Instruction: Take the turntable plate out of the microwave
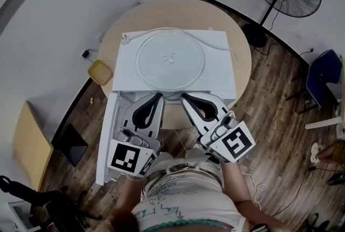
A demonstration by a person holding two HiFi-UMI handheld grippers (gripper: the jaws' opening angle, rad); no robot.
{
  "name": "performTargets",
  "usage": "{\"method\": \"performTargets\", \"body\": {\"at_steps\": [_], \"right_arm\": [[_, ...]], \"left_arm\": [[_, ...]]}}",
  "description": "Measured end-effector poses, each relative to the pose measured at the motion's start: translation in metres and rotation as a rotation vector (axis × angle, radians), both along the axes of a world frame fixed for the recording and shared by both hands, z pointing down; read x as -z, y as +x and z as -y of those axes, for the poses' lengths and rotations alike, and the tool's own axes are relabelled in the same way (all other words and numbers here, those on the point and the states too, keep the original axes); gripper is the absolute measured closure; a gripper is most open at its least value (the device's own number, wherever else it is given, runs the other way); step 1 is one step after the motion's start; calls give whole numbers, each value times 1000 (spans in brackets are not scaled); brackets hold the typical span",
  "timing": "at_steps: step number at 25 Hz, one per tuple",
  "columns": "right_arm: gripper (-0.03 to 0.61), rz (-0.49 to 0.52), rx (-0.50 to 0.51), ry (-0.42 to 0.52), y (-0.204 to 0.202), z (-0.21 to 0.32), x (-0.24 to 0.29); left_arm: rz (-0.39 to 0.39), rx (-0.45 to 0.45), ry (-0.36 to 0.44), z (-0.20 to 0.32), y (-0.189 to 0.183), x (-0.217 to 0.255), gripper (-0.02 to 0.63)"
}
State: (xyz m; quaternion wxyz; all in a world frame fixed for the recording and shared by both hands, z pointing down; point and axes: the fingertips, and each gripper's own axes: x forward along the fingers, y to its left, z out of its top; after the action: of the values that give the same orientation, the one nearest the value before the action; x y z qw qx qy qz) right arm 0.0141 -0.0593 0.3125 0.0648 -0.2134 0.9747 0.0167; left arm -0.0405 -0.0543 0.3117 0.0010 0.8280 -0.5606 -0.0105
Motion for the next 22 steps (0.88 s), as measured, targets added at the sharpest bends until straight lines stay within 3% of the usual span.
{"method": "performTargets", "body": {"at_steps": [11, 22], "right_arm": [[588, -37, -104, -43, -40, -3, -6], [588, -76, -156, -29, -33, 1, -18]], "left_arm": [[-29, -111, -46, -2, -35, -11, 597], [-20, -151, -59, -2, -33, -20, 596]]}}
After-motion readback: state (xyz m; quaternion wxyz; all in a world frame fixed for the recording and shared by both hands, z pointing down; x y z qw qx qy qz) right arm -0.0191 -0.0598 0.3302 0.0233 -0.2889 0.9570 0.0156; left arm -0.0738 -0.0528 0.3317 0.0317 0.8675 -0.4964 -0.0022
